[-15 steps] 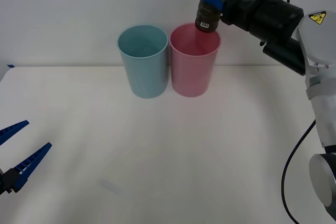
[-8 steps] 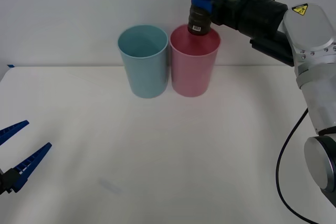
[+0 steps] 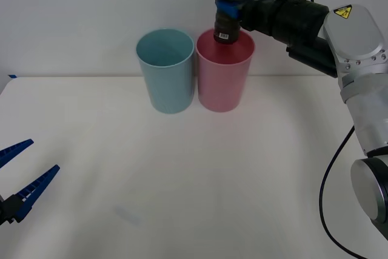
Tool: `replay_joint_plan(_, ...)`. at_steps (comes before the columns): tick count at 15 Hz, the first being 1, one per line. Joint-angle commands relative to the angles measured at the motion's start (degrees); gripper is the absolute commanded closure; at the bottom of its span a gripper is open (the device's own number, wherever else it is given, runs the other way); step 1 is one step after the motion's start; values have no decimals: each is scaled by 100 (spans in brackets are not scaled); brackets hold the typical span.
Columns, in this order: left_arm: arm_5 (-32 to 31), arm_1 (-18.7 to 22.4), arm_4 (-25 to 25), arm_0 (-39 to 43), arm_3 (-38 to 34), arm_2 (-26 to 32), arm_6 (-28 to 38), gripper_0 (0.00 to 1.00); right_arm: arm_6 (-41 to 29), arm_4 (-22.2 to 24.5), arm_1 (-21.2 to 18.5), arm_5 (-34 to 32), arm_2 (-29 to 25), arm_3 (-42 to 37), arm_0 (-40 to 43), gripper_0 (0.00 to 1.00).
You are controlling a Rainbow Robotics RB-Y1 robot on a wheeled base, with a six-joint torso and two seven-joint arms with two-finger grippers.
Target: Grasp the object on the table and drop it into the matching bin: aluminum can to the light blue bin, PET bottle to the pink bin.
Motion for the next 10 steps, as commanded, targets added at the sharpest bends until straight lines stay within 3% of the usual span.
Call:
replay_joint_plan(1, 0, 0, 0, 0, 0, 0, 0, 0, 27, -2, 0, -6, 0, 0, 9, 0)
replay_joint_plan(4, 0, 0, 0, 0, 0, 0, 0, 0, 71, -90, 0, -6, 0, -202, 211, 0)
replay_joint_plan(10, 0, 0, 0, 0, 0, 0, 0, 0, 71, -90, -26, 11, -228, -1494, 1187, 0)
